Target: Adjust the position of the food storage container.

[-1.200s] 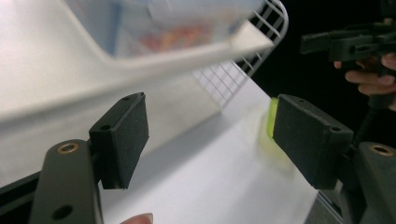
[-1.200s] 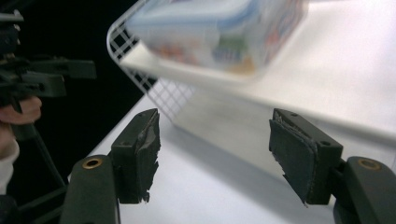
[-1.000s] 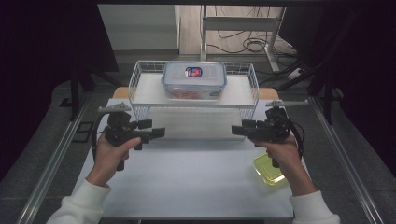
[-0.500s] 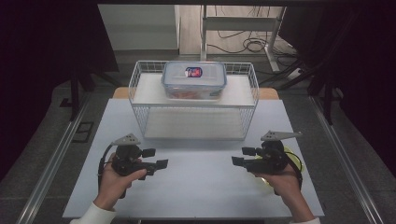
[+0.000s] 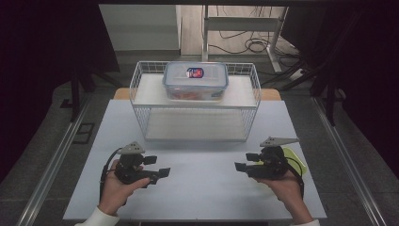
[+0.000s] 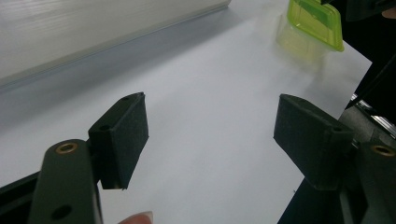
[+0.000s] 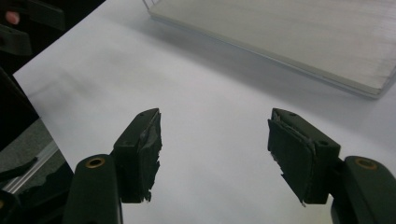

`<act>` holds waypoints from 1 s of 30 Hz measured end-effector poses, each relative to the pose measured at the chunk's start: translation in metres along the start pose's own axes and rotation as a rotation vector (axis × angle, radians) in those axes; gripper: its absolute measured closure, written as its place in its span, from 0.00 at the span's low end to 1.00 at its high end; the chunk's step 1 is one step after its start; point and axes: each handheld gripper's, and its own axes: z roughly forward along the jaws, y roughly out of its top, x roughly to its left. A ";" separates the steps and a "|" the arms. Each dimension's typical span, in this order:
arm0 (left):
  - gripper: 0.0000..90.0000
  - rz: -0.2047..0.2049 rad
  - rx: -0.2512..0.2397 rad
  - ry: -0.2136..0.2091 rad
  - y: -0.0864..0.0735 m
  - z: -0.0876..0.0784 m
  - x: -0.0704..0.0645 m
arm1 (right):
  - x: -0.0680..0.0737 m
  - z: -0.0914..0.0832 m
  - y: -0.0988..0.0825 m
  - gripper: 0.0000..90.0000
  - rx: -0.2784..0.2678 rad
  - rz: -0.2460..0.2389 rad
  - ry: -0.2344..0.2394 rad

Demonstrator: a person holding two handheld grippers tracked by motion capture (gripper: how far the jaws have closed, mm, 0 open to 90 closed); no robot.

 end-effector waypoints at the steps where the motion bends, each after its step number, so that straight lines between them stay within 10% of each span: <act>1: 0.28 -0.001 0.001 0.002 -0.001 -0.001 0.001 | 0.000 -0.001 -0.001 0.39 -0.001 0.000 -0.005; 19: 0.28 -0.028 0.034 0.042 -0.009 0.003 0.020 | -0.021 -0.006 -0.010 0.39 0.049 0.002 -0.109; 30: 0.27 -0.033 0.079 0.055 -0.015 0.014 0.020 | -0.043 -0.026 -0.014 0.61 0.049 0.036 -0.170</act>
